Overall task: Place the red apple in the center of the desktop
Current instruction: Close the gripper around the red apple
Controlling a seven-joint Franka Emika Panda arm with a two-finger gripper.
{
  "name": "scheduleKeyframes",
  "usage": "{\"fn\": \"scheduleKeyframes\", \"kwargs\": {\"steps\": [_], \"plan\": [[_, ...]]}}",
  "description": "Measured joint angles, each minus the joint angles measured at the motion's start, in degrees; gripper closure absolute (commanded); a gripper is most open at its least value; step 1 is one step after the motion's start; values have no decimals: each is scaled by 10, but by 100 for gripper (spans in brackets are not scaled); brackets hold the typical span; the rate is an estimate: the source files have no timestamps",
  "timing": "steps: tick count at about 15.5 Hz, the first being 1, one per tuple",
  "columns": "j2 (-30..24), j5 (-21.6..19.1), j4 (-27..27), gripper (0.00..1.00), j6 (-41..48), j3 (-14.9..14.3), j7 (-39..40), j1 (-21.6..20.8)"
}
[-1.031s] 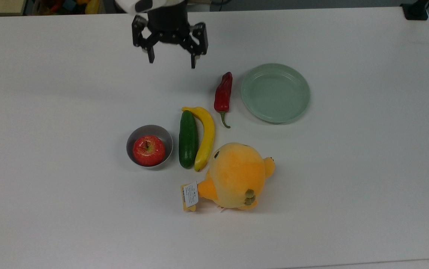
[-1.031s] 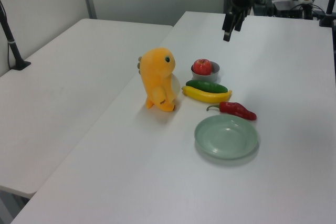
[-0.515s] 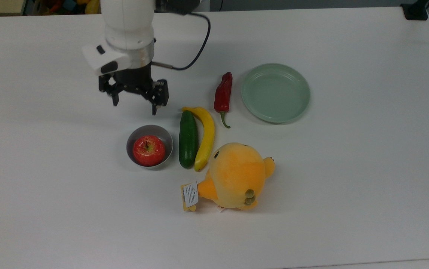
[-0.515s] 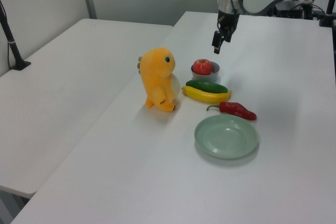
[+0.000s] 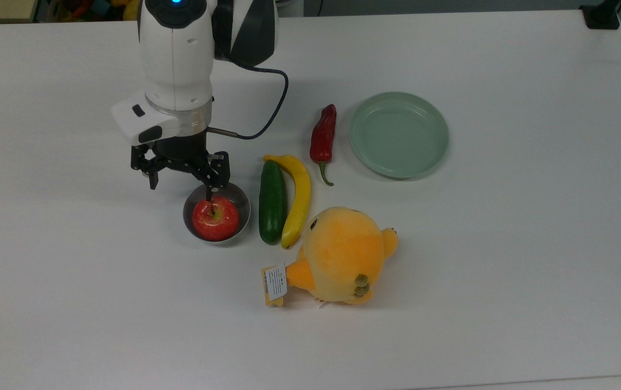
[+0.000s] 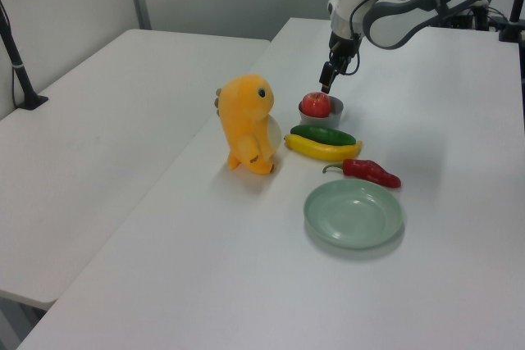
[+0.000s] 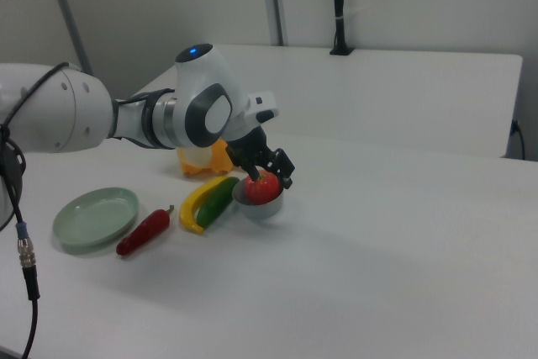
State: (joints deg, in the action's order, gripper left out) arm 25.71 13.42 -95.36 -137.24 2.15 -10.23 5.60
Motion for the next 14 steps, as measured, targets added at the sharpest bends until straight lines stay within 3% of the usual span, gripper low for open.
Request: {"fn": "scheduleKeyframes", "kwargs": {"steps": [8, 14], "plan": [[12, 6, 22, 0, -7, 19, -3, -4], [21, 58, 22, 0, -7, 44, -50, -6]]}}
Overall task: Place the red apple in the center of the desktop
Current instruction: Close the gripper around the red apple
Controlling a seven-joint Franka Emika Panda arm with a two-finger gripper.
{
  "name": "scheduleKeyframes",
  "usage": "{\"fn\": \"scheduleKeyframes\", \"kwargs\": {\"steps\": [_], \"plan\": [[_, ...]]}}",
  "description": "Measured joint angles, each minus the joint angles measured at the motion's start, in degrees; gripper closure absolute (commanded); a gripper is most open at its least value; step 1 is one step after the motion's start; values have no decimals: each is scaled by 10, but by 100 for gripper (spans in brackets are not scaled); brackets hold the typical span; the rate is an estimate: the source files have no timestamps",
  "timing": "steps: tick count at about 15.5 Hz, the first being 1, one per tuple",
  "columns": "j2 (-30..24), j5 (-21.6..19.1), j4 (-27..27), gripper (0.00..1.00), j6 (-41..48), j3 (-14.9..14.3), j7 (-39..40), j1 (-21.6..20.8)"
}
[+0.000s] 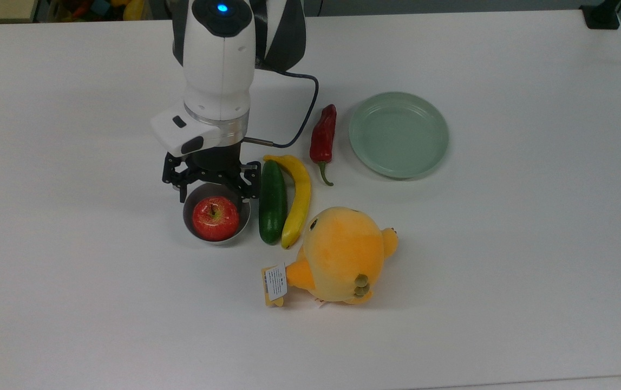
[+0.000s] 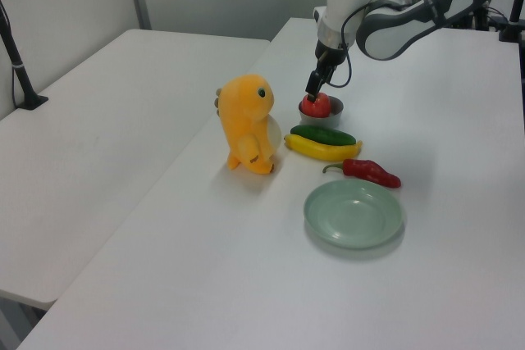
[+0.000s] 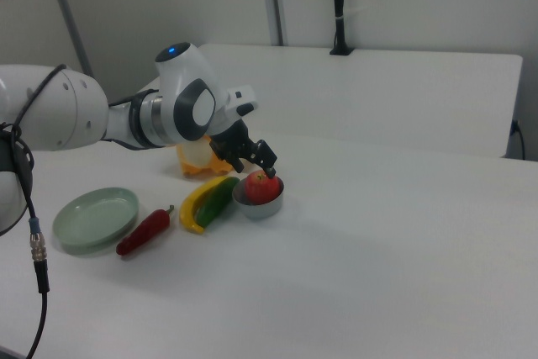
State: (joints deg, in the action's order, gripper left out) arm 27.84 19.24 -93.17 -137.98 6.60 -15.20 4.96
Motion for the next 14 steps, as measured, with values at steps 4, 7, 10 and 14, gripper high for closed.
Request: {"fn": "scheduleKeyframes", "kwargs": {"steps": [4, 7, 10, 14], "plan": [[19, 17, 0, 0, 0, 1, -1, 1], [36, 28, 0, 5, 0, 1, -1, 1], [47, 44, 1, 47, -2, 1, -1, 1], [48, 51, 3, 47, -8, 1, -1, 1]]}}
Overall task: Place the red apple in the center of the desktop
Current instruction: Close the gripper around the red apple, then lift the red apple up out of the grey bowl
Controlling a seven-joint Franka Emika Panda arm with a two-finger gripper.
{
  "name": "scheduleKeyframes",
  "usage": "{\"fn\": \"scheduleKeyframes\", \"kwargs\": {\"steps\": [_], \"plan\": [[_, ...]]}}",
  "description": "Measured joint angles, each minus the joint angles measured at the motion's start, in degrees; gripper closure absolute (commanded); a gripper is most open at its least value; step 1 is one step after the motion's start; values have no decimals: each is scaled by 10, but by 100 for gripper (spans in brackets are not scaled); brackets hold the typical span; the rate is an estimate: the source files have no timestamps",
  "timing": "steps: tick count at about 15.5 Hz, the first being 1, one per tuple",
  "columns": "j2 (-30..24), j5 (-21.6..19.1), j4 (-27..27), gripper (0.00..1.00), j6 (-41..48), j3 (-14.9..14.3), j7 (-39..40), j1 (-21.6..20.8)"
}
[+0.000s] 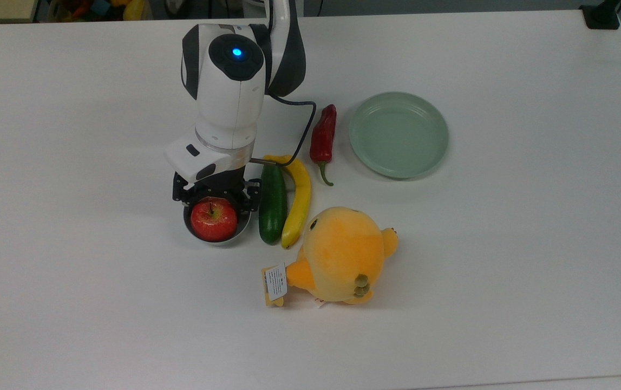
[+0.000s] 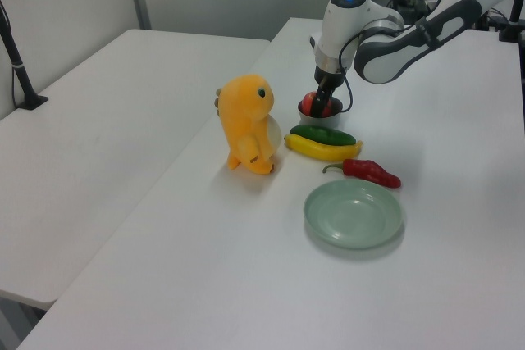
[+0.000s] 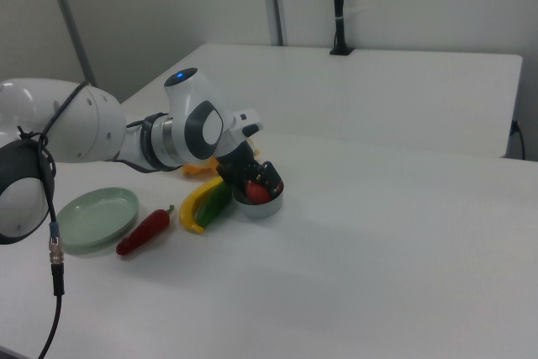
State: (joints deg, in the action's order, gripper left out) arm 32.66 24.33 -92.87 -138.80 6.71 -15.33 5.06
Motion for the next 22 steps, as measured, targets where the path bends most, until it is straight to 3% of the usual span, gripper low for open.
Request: {"fn": "scheduleKeyframes", "kwargs": {"steps": [17, 22], "plan": [[-4, 11, 9, 47, 0, 3, -8, 0], [-34, 11, 5, 47, 0, 33, -15, 21]]}}
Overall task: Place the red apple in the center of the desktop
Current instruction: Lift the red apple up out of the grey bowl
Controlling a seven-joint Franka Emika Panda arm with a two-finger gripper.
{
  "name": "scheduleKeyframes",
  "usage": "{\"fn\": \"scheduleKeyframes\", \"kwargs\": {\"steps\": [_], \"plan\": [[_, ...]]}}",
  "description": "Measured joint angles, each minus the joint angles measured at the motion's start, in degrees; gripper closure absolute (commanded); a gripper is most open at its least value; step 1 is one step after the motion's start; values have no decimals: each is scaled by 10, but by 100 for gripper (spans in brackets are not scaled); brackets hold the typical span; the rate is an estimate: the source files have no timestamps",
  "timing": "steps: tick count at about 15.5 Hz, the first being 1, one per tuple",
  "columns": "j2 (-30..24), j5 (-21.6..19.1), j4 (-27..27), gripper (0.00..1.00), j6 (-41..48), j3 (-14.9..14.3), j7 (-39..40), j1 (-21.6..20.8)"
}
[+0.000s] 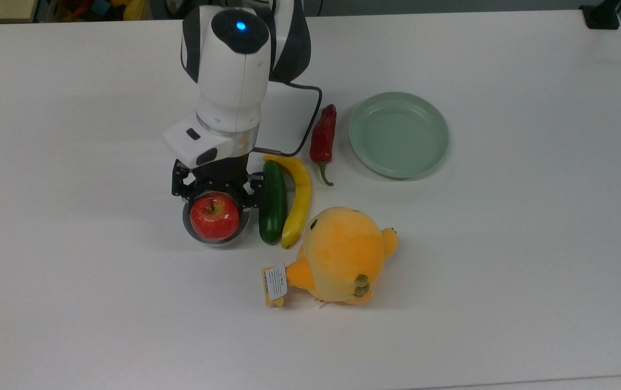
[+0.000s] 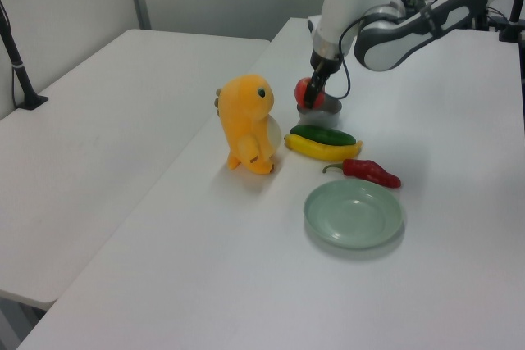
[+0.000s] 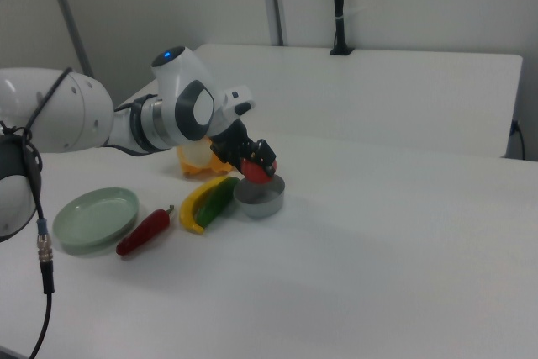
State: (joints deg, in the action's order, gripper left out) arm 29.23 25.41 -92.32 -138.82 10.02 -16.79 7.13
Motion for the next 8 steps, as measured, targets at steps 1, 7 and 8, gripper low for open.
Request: {"fn": "scheduleKeyframes", "kwargs": {"steps": [1, 7, 8], "plan": [[-16, 0, -12, 47, 0, 15, 0, 16], [-159, -21, -143, 46, 29, 48, 0, 59], [-176, -27, -158, 46, 50, 50, 2, 58]]}}
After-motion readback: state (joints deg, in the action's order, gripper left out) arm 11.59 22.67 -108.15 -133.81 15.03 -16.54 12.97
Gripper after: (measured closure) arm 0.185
